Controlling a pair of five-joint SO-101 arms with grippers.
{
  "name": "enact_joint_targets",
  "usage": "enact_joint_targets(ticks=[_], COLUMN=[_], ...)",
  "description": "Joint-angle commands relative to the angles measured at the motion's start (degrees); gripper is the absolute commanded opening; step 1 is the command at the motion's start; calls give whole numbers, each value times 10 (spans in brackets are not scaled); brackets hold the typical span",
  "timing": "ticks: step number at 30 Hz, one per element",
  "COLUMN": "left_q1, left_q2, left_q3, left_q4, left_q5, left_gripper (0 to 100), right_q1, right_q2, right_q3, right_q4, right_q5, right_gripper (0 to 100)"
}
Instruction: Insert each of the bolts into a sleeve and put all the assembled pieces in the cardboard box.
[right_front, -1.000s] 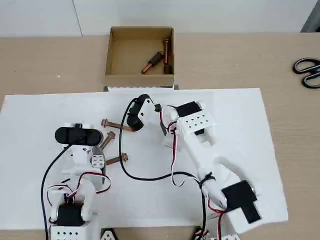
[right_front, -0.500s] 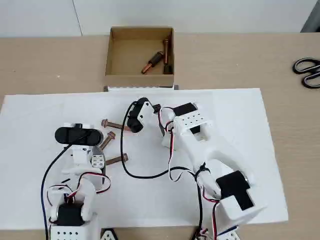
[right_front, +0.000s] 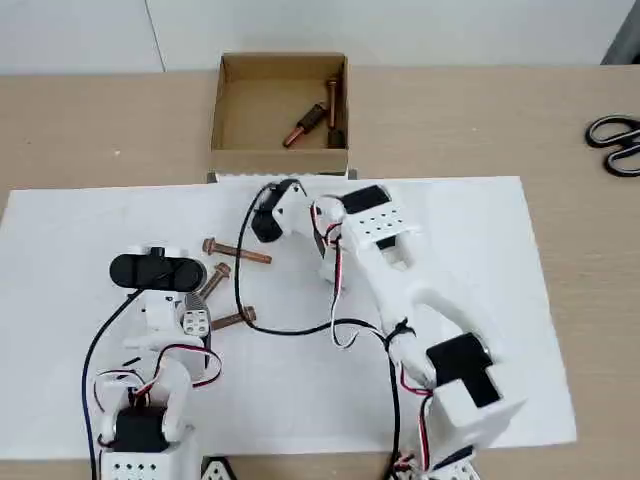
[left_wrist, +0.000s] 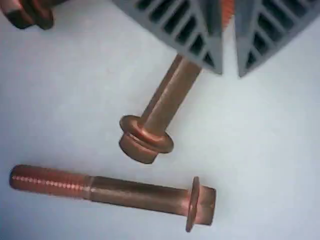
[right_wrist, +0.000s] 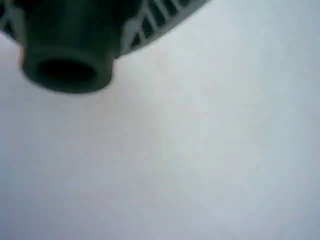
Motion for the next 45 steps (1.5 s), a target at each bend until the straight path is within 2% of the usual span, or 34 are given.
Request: enact_joint_targets(ticks=[1,4,9,13,16,20,27,32,34,37,45], left_q1=[-5,-4,-4,-4,-3,-4,-4,-2,0,0,1], left_q2=[-4,-4,-4,-1,1,22,229,431,509,615,825], left_q3=[-2,-2,-2,-13,-61,-137,-313,-448,-487,-528,-597], left_q4=[-11,-11,-11,-11,-5,48,90,166,202,244,245], left_q5=[0,-4,-4,-5,-45,-86,-96,-98,-125,-207,-230], left_gripper=[6,6,6,7,7,7,7,7,7,7,8], right_q1=[1,6,53,125,192,269,343,375,393,429,477], right_q2=[-66,-96,-145,-182,-218,-284,-392,-466,-495,-525,-538], right_q3=[-60,-82,-90,-89,-76,-15,133,206,223,225,229], right_q4=[56,102,184,245,257,257,255,255,254,248,243], right_q5=[-48,-91,-152,-163,-162,-158,-140,-140,-139,-139,-140], right_gripper=[7,7,6,6,6,6,6,6,6,6,6])
